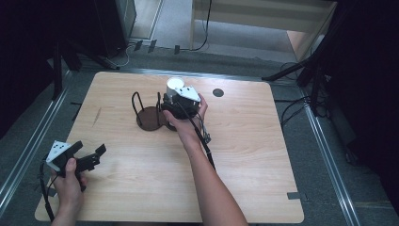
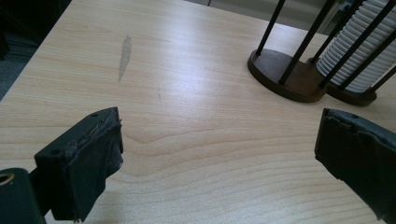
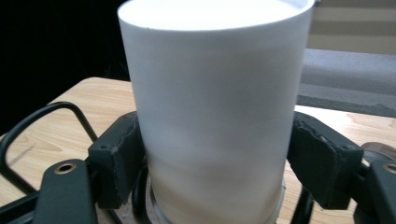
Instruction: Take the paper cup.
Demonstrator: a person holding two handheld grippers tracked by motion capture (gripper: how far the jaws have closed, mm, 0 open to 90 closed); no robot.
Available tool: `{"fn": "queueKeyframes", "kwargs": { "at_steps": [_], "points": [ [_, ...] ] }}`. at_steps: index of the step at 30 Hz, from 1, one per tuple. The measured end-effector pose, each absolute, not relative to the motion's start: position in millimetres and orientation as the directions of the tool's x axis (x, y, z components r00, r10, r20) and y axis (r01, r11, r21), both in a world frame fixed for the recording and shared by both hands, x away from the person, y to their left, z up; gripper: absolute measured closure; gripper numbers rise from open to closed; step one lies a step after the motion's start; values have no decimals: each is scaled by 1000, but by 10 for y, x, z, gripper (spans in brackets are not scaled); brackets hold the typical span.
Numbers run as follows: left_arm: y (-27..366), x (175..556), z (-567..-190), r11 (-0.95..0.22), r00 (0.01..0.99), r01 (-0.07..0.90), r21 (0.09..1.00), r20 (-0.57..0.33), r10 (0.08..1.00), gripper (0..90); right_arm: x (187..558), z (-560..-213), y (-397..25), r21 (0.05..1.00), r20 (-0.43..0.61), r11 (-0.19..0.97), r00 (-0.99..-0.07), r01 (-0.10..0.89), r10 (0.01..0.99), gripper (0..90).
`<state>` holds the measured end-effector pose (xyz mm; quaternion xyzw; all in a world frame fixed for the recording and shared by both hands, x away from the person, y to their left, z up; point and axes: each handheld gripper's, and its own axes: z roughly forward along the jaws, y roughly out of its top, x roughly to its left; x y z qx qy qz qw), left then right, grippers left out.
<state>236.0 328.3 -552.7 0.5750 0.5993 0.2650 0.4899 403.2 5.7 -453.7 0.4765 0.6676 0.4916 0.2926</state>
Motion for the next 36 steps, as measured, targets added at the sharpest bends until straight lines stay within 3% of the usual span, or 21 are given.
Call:
{"fn": "queueKeyframes", "kwargs": {
  "at_steps": [9, 36],
  "points": [
    [3293, 2363, -5529, 210, 139, 430, 878, -294, 946, 14, 4083, -4614, 94, 935, 121, 11, -348, 353, 930, 229],
    [3306, 2364, -5531, 222, 137, 429, 876, -306, 942, 14, 4082, -4506, 51, 946, 86, 37, -357, 322, 930, 265]
  ]
}}
